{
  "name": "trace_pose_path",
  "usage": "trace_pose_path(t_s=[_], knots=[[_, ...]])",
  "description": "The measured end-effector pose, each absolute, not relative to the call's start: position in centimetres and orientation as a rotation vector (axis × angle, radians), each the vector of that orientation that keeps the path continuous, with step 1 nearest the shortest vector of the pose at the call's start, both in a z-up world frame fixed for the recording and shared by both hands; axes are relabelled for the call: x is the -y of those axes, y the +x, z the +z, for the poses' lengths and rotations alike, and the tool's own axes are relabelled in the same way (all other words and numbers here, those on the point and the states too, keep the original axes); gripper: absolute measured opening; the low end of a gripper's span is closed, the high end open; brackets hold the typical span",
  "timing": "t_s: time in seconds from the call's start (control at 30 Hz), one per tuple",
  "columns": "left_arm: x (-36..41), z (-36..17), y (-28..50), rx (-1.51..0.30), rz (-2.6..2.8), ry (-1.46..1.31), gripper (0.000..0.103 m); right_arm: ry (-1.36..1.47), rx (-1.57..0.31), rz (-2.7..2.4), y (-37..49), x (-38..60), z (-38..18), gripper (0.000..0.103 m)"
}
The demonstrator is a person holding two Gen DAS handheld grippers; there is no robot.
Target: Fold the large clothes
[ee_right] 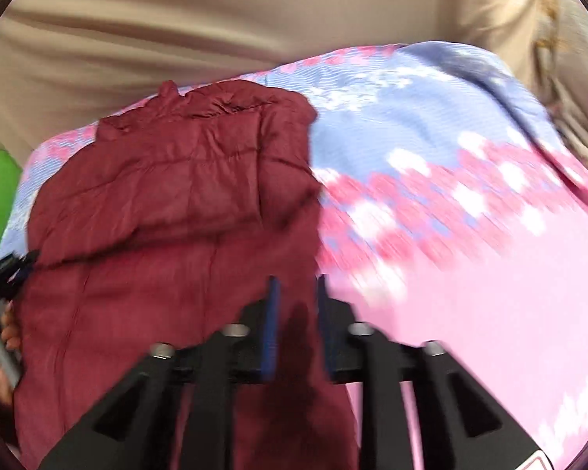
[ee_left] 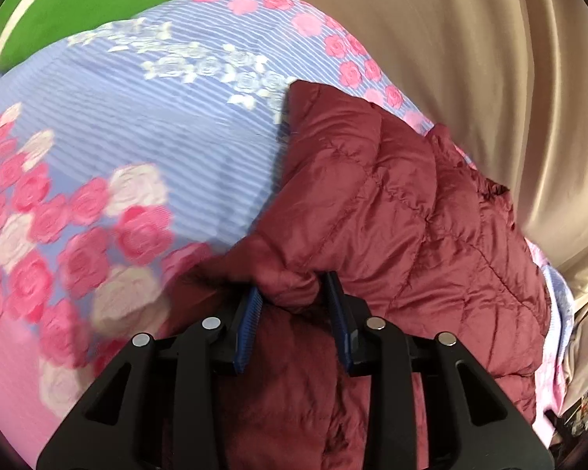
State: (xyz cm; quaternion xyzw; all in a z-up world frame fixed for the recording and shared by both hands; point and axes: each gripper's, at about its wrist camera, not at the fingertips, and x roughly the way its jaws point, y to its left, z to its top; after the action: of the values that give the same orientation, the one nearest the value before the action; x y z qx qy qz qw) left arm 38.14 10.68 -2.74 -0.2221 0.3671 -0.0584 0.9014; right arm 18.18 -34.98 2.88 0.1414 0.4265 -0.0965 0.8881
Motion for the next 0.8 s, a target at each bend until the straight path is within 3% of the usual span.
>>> trace_pose_path(t_s=[0.03, 0.1, 0.13, 0.2, 0.27, 0.5, 0.73, 0.8], knots=[[-10.9, -2.5, 37.2, -0.769, -0.122, -0.446, 0.033, 0.292, -0.882, -0.208, 16.2, 35.1, 3.1, 0.047], [-11.5, -1.7, 34.5, -0.784, -0.127, -0.402, 0.048, 0.288, -0.881, -0.208, 11.7, 35.7, 3.3, 0.061], [-11.9, -1.2, 32.8, -0.783, -0.137, -0.384, 0.054, 0.288, -0.887, -0.208, 9.6, 36.1, 3.2, 0.062], [-13.2, -0.1, 28.5, -0.777, -0.158, -0.345, 0.082, 0.293, -0.906, -0.207, 5.4, 36.8, 2.5, 0.066], [-14.6, 0.4, 24.7, -0.784, -0.157, -0.331, 0.094, 0.312, -0.929, -0.201, 2.3, 37.1, 1.6, 0.067], [-19.3, -1.7, 13.2, -0.919, -0.213, -0.439, 0.095, 0.506, -0.972, -0.109, -3.9, 37.0, -0.5, 0.071], [-20.0, -3.6, 8.9, -0.946, -0.263, -0.554, 0.095, 0.576, -0.955, -0.011, -3.7, 34.4, -0.6, 0.072], [-19.8, -3.8, 8.7, -0.954, -0.305, -0.589, 0.085, 0.581, -0.945, 0.002, -3.3, 33.9, -0.4, 0.072]])
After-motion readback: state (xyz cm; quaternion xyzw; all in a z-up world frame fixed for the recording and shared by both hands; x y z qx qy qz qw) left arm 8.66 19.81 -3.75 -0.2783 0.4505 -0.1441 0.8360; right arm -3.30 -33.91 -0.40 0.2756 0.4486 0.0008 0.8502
